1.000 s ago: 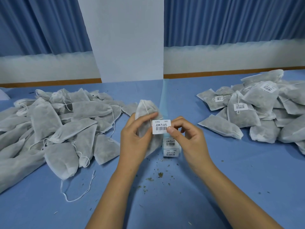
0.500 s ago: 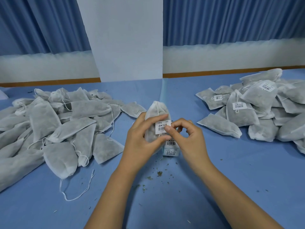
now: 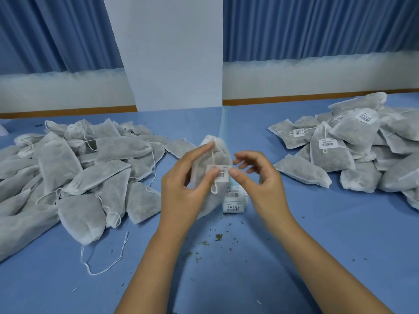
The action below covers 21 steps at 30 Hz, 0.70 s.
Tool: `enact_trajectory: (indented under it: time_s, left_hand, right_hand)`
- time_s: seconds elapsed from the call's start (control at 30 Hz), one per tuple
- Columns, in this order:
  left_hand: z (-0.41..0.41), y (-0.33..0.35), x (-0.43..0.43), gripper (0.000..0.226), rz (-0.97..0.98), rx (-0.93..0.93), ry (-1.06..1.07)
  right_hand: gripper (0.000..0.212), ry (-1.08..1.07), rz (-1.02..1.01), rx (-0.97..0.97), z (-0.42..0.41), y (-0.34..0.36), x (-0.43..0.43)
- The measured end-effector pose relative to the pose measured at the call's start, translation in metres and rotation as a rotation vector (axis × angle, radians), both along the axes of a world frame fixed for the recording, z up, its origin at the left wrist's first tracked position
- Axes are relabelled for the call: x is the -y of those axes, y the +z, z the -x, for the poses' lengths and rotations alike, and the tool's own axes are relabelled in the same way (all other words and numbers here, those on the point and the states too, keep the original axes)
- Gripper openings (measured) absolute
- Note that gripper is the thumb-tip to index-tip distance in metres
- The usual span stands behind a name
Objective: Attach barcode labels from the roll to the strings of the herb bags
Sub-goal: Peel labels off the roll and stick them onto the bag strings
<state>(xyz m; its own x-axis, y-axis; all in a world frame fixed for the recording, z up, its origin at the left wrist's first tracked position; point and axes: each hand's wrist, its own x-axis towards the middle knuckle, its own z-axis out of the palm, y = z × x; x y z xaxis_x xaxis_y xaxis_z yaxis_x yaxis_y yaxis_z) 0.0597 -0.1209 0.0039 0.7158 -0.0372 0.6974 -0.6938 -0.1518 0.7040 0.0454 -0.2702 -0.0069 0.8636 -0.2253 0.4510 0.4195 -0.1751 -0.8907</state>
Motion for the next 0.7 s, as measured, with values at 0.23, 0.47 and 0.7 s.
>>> enact_trajectory:
  time_s: [0.23,0.47,0.7]
  left_hand:
    - [0.002,-0.001,0.009,0.057,0.101,-0.099,-0.062]
    - [-0.001,0.009,0.026,0.054,0.155,-0.276,0.040]
    - [0.006,0.015,0.073,0.033,0.026,-0.457,0.045]
  right_hand:
    - [0.006,0.113,-0.149,0.018,0.007,0.005,-0.008]
    - [0.009,0.162,-0.234,-0.077,0.019,0.016,0.002]
    - [0.007,0.032,-0.277,-0.209,0.040,0.019,0.043]
